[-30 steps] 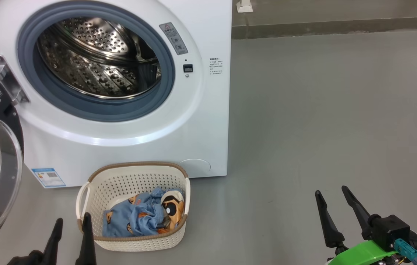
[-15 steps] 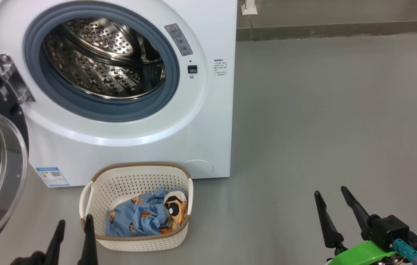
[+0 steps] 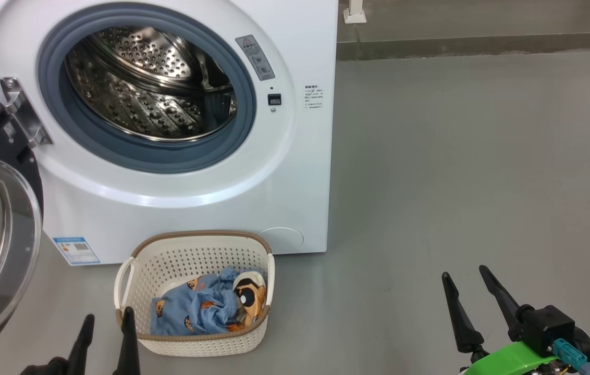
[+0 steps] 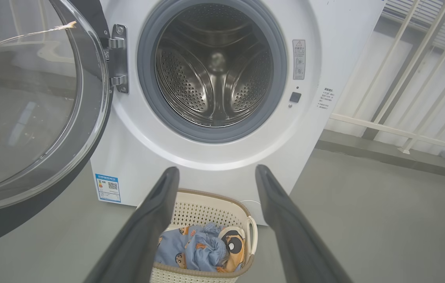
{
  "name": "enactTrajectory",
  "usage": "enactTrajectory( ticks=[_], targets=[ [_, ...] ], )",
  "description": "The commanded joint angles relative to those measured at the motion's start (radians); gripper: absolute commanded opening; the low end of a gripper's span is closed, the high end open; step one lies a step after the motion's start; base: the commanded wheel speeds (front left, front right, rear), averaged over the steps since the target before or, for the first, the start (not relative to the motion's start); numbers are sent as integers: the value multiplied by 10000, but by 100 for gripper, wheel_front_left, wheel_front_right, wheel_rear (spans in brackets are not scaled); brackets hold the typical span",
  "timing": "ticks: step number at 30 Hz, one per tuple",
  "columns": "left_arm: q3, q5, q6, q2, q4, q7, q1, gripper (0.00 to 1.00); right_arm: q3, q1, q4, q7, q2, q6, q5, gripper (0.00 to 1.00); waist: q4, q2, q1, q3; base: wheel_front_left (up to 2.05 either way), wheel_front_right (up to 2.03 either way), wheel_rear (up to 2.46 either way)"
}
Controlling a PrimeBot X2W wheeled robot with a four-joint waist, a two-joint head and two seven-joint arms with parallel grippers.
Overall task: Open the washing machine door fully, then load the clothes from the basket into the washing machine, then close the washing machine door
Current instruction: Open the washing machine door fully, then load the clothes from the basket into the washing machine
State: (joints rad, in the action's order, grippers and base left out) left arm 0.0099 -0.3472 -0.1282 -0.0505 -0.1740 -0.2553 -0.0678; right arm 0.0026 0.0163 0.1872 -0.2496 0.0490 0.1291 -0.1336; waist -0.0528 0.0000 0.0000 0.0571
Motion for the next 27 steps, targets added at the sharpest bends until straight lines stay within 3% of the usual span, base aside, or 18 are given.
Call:
enactTrajectory(
  ticks=[1, 27],
  targets=[
    [279, -33, -25, -99, 198, -65, 170, 100, 302, 96, -211, -122, 13, 16, 45, 100, -7, 0, 0, 14, 0, 0, 0],
    [-80, -309, -25, -283, 66, -65, 214, 100, 377, 136, -115, -122, 12, 16, 75, 100, -40, 0, 0, -67, 0, 0, 0]
  ],
)
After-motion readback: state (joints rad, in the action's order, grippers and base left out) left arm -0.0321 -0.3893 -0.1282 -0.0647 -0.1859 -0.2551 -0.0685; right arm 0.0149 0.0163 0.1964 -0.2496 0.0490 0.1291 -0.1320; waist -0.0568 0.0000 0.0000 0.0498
